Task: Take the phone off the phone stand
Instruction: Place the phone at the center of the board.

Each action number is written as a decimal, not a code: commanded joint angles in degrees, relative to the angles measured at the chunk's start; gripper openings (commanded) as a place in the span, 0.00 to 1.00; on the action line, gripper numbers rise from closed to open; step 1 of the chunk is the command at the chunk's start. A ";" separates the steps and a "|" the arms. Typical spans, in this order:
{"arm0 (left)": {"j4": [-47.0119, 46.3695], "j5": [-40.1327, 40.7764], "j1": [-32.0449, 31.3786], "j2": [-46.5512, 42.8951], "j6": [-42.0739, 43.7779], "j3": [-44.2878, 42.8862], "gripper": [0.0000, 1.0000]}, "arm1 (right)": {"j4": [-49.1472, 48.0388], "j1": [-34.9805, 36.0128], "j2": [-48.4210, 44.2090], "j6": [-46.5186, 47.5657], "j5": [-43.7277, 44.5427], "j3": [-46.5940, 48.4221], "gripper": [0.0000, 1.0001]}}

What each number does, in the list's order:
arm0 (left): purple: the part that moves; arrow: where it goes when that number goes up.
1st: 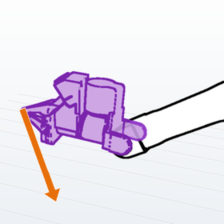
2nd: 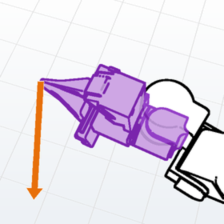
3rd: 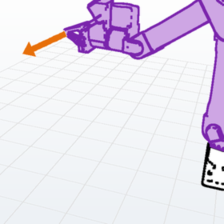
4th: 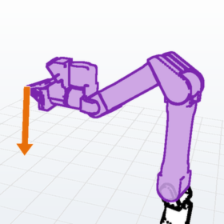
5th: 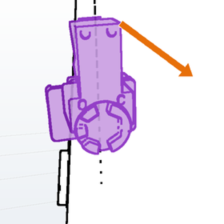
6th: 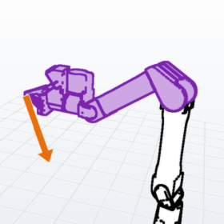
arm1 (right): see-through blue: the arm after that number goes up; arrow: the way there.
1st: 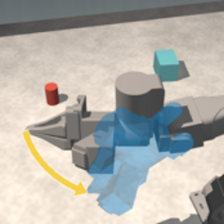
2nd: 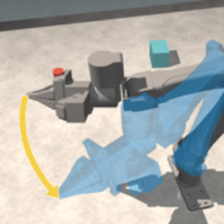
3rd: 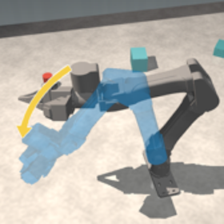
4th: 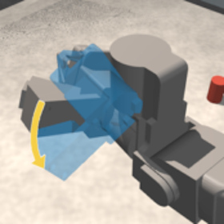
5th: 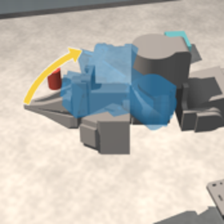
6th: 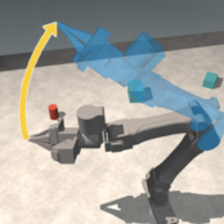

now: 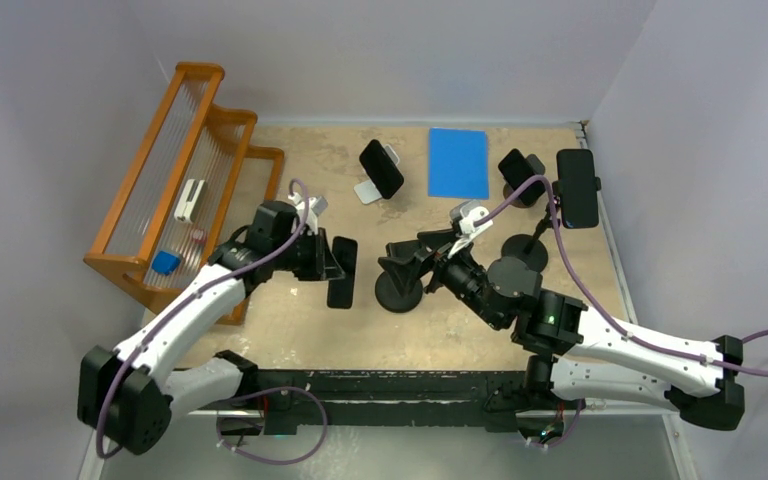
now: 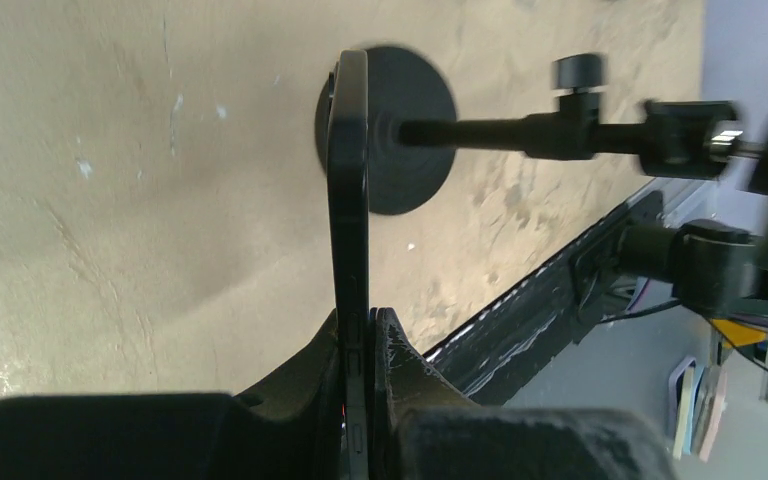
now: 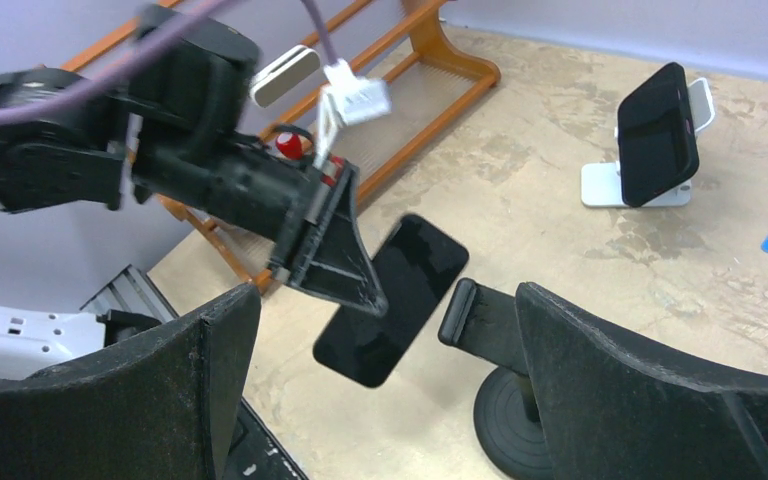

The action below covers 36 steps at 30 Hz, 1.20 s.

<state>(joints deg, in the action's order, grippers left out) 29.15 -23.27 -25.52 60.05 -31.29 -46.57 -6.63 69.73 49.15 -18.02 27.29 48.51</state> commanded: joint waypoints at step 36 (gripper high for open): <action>-24.09 -14.80 1.06 10.64 -16.89 21.79 0.00 | -3.57 0.23 -0.58 -1.76 -0.17 -1.75 0.99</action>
<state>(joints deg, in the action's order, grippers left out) 9.56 -35.64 -24.77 71.77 -45.95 -25.34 -7.25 69.73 48.97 -19.46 26.02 46.65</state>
